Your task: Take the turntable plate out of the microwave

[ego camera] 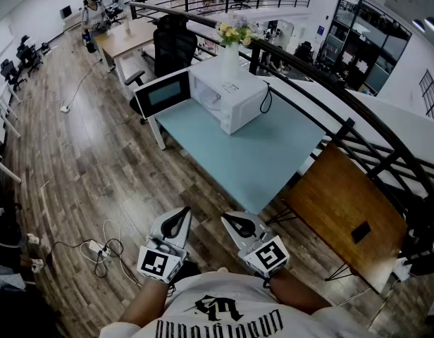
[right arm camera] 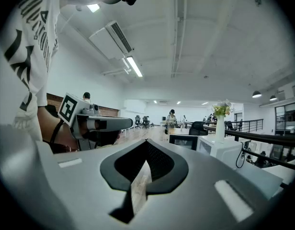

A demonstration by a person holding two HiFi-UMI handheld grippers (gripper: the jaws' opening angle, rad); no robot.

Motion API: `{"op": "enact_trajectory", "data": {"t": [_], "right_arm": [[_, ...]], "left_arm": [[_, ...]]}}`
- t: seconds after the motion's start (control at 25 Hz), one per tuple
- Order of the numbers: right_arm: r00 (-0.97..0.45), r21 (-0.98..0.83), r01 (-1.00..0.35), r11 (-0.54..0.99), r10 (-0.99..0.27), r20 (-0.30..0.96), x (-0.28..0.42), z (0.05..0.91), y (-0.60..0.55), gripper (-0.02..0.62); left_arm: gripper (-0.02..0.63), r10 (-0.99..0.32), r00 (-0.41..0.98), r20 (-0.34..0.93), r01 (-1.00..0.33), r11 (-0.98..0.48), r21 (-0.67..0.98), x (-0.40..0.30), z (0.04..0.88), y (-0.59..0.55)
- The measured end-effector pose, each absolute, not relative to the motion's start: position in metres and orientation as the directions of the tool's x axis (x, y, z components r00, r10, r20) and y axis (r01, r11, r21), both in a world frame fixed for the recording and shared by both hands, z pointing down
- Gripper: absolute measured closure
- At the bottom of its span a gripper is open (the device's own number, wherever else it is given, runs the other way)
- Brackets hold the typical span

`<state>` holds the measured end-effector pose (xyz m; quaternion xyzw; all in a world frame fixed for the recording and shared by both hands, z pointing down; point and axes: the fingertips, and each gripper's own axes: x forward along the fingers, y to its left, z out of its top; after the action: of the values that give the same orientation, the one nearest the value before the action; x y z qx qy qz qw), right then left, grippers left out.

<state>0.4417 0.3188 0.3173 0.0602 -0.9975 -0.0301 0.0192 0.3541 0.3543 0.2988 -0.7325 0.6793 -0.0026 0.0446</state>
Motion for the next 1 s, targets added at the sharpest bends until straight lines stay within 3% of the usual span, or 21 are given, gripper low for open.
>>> {"op": "enact_trajectory", "data": {"t": [0.52, 1.0], "right_arm": [[-0.991, 0.026, -0.098, 0.995, -0.1, 0.089, 0.405, 0.321, 0.319, 0.592], [-0.987, 0.056, -0.109, 0.992, -0.114, 0.109, 0.268, 0.315, 0.302, 0.592]], "left_arm": [[0.555, -0.995, 0.085, -0.046, -0.996, -0.083, -0.046, 0.318, 0.303, 0.352], [0.557, -0.996, 0.072, -0.045, -0.997, -0.071, -0.022, 0.179, 0.308, 0.345]]}}
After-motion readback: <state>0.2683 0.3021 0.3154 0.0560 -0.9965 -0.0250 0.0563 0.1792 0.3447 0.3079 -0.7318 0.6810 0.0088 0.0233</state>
